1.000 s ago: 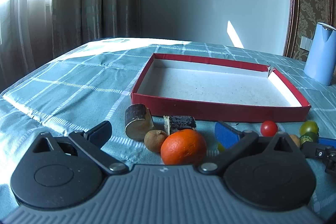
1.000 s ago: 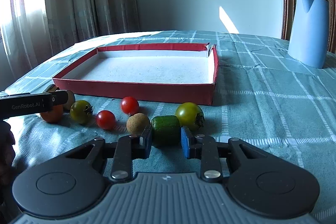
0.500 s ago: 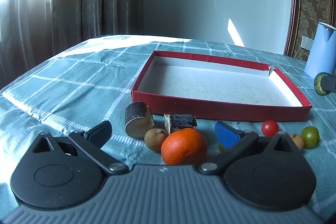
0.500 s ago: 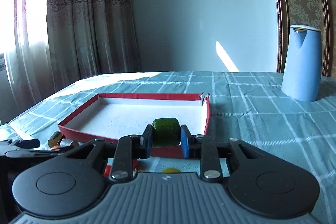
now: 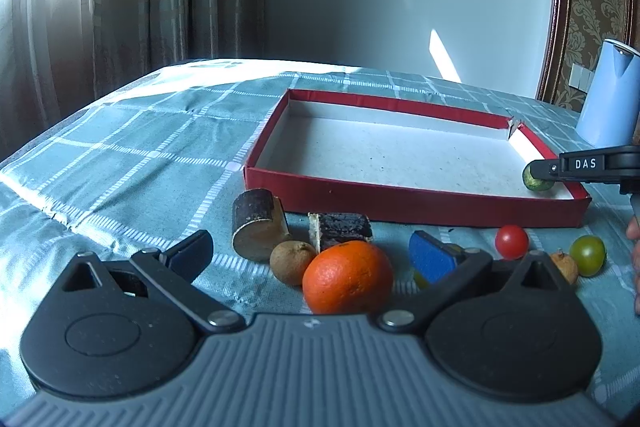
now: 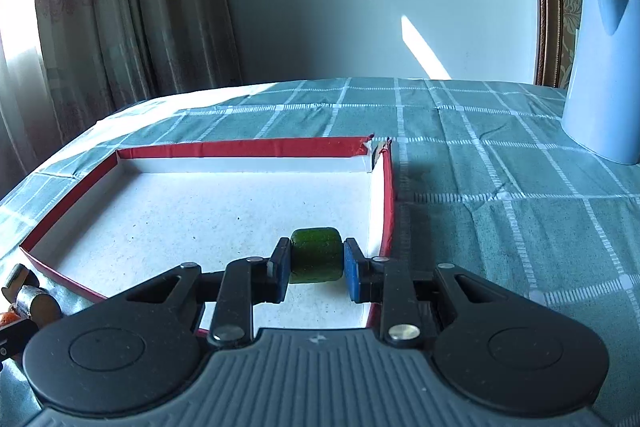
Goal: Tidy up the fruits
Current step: 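Grasp the cucumber piece with the right gripper, release it inside the red box, then close the left gripper around the orange, then carry the orange into the red box and open the left gripper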
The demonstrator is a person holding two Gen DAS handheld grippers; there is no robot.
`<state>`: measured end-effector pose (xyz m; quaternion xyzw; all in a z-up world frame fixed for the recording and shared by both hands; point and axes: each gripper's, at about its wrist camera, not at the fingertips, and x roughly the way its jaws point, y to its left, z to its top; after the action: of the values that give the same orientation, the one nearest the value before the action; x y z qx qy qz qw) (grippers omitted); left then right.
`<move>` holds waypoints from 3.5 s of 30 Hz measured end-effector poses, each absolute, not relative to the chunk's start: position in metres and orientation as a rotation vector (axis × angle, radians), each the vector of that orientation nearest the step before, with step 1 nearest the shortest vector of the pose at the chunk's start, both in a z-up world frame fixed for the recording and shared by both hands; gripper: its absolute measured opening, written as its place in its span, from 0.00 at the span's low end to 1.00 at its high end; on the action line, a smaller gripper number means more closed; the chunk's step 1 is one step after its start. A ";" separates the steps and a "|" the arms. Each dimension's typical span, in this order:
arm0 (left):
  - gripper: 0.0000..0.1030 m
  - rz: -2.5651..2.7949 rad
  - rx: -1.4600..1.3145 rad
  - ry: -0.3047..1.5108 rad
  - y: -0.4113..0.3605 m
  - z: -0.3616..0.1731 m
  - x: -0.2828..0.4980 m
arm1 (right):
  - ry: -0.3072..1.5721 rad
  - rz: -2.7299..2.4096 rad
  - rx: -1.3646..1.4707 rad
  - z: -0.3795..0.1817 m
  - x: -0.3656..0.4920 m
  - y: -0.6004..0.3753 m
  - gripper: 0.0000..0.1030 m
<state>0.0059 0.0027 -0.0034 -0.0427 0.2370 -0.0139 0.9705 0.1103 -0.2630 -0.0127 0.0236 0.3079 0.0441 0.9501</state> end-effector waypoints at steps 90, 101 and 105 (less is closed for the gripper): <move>0.37 -0.025 0.085 0.421 -0.048 0.041 0.052 | 0.697 0.041 0.044 -0.024 -0.015 -0.277 0.85; 0.37 0.015 0.076 0.469 -0.042 0.030 0.103 | 0.693 0.050 0.069 -0.024 -0.015 -0.280 0.85; 0.37 0.029 0.070 0.502 -0.037 0.021 0.113 | 0.693 0.049 0.070 -0.024 -0.015 -0.279 0.85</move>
<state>0.1131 -0.0373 0.0207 0.0344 0.2484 0.0144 0.9679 -0.0149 -0.2792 -0.0240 0.0341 0.3396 0.0242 0.9396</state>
